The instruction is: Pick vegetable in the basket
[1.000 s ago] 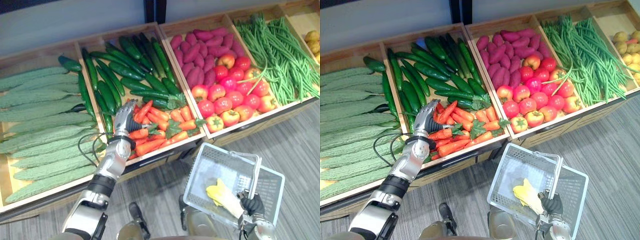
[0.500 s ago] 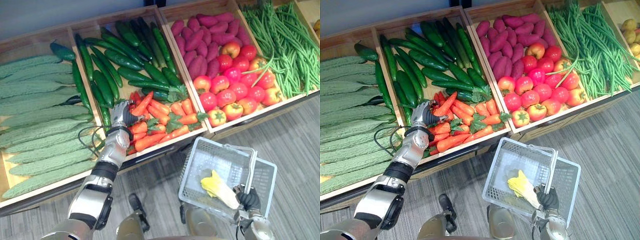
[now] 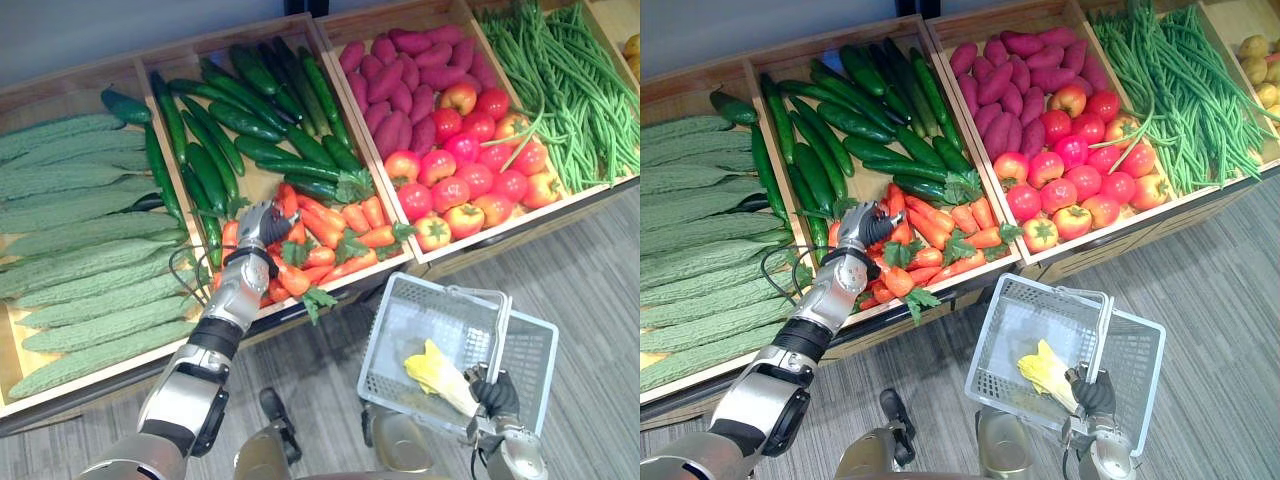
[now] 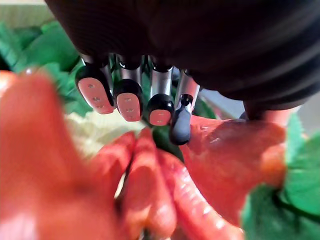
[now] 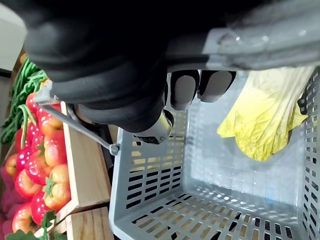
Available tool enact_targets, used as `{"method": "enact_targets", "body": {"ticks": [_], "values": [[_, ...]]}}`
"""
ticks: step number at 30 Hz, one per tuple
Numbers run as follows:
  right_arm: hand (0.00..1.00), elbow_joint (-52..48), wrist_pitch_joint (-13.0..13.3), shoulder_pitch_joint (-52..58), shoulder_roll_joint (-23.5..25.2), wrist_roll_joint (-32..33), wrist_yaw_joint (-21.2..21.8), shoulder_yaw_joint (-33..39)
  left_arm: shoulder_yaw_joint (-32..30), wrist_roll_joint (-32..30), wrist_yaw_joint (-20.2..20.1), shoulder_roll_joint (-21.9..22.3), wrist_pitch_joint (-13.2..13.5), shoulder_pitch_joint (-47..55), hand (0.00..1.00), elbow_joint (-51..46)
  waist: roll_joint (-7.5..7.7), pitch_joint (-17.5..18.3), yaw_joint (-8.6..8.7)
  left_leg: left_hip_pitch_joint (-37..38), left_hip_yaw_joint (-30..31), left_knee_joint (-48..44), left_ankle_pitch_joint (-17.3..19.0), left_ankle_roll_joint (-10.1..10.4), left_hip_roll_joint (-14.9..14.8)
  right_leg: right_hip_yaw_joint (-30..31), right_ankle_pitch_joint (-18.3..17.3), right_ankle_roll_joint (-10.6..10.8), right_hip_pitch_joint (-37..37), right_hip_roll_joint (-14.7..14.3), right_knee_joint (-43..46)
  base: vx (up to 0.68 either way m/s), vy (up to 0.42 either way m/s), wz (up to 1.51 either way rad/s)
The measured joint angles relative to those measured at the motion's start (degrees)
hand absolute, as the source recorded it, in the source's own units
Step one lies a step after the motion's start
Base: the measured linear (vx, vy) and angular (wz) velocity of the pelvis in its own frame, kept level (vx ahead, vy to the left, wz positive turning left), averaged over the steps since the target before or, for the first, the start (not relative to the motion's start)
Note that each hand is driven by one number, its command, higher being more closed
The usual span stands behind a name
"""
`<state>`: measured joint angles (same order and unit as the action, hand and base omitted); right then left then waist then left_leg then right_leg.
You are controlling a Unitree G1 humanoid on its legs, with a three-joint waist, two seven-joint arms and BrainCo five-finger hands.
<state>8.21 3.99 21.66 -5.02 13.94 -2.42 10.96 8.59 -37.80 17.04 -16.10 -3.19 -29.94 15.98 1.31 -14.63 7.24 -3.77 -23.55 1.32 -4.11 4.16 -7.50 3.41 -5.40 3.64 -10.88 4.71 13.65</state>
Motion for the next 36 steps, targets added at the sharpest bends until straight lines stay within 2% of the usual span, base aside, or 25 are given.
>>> {"method": "enact_targets", "body": {"ticks": [3,6,8,17,18,22,27,32,36], "values": [[1.00,1.81,0.01,-0.08,-0.02,-0.05,0.17,0.37,-1.49,0.00,0.94,0.18,-0.05,3.45,1.00,-3.79,-0.39,0.34,0.10,1.40,0.23,1.12,-0.48,-0.06,0.23,-0.14,0.02,0.03,1.31,-0.03,-0.67,0.00,-0.004,0.03],[1.00,2.94,0.00,-0.17,0.13,-0.06,0.17,1.14,-2.53,0.11,2.10,0.52,0.10,8.47,1.00,-9.09,-1.40,2.11,0.31,1.96,0.33,2.48,-1.01,-0.15,0.62,-0.11,0.14,0.23,1.58,0.03,-1.14,0.00,0.000,0.00],[1.00,4.35,-0.09,-0.40,0.15,-0.62,0.24,1.45,-3.40,1.47,2.50,1.87,0.29,11.33,1.00,-11.60,-1.53,3.37,0.21,2.33,0.33,2.73,-1.10,-0.16,0.66,-0.07,0.15,0.25,1.84,-0.01,-1.23,0.00,0.000,0.00],[1.00,4.66,-0.74,0.16,1.21,-2.31,0.21,2.30,-6.05,9.90,3.41,9.43,4.19,24.55,1.00,-22.20,-1.99,7.13,-0.26,4.76,-0.35,3.98,-1.19,-0.02,0.46,0.63,0.44,0.66,3.75,-0.50,-2.11,0.00,-0.005,-0.04],[1.00,4.64,-0.79,0.24,1.38,-2.31,0.20,2.29,-6.05,10.33,3.41,9.87,4.48,25.32,0.00,-22.65,-2.04,7.46,-0.29,5.05,-0.61,3.98,-1.19,-0.01,0.43,0.88,0.48,0.70,3.88,-0.56,-2.11,0.01,-0.012,-0.14],[1.00,4.36,-1.55,0.28,1.59,-2.80,0.11,2.29,-5.74,11.25,3.04,12.23,5.14,27.82,0.00,-23.18,-2.57,8.67,-0.44,6.07,-1.57,4.02,-1.12,0.02,0.36,1.71,1.15,1.38,5.08,-0.61,-3.42,0.00,-0.005,-0.10],[1.00,4.22,-2.25,0.40,1.61,-3.35,0.09,2.29,-4.34,11.05,2.52,12.48,5.17,27.90,0.00,-23.18,-2.65,8.72,-0.69,6.08,-1.95,4.10,-0.92,0.30,0.35,2.05,1.52,1.48,5.09,-0.62,-3.87,0.00,-0.002,-0.02],[1.00,4.22,-2.39,0.51,1.32,-3.80,-0.04,2.52,-0.54,6.94,0.21,11.58,5.21,27.84,0.00,-21.38,-3.55,9.80,-1.52,5.50,-2.76,4.15,-1.13,0.02,0.37,2.99,2.24,1.55,4.28,-0.67,-4.64,0.01,-0.004,-0.09],[1.00,4.27,-2.39,0.21,1.12,-3.86,0.02,2.46,2.23,1.77,-1.49,8.46,5.09,27.65,0.00,-16.60,-3.62,9.95,-1.03,5.28,-3.00,4.16,-1.14,0.01,0.50,3.29,2.38,1.57,3.93,-0.66,-4.88,0.01,-0.003,-0.06]]}}
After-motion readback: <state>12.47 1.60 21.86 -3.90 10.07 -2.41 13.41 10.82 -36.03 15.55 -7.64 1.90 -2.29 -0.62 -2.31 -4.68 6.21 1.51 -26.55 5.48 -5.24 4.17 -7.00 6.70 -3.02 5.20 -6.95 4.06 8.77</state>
